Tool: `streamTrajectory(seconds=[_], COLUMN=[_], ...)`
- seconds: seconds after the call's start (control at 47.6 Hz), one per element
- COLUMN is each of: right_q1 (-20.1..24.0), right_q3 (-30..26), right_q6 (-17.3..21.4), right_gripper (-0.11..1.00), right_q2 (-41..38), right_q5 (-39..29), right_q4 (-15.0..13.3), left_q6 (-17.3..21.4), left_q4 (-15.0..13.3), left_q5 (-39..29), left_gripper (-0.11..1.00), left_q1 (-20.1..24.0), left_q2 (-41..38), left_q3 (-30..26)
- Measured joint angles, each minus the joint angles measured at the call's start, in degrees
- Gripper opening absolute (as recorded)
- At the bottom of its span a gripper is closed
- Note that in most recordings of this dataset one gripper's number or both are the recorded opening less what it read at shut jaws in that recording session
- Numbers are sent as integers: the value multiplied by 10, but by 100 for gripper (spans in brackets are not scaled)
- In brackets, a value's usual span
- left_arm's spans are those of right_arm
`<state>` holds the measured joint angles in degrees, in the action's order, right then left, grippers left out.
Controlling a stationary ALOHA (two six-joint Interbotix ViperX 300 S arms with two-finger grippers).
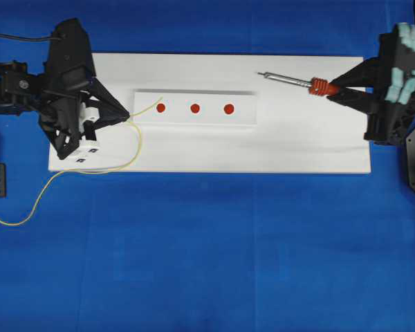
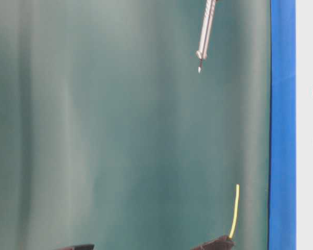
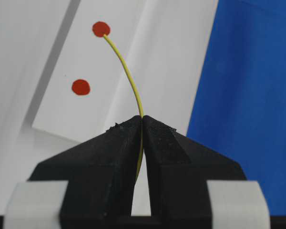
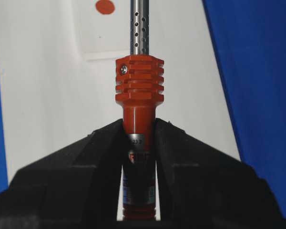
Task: Touch the tip of the soldering iron to the tip of the solder at the mark.
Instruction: 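Pull both grippers back from the strip, holding solder and iron, then lower solder wire and soldering iron onto the blue table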
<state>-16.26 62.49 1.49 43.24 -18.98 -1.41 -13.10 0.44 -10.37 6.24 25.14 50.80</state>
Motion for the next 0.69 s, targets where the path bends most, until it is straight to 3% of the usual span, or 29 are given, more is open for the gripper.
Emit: streamTrajectory(seconds=[0.168, 0.336, 0.526, 0.694], right_q1=[-2, 11, 98, 196], right_q3=[4, 3, 4, 4], right_q6=[26, 83, 133, 150], right_gripper=[6, 6, 6, 6], right_q2=[-14, -12, -5, -10], right_q5=[0, 0, 11, 54], right_q4=[2, 12, 14, 15], left_q6=[-4, -32, -82, -107], left_q4=[0, -2, -2, -2], left_q5=[3, 13, 38, 73], left_gripper=[2, 2, 2, 2], left_q1=[0, -25, -106, -196], left_q2=[15, 33, 47, 40], left_q3=[13, 27, 40, 42])
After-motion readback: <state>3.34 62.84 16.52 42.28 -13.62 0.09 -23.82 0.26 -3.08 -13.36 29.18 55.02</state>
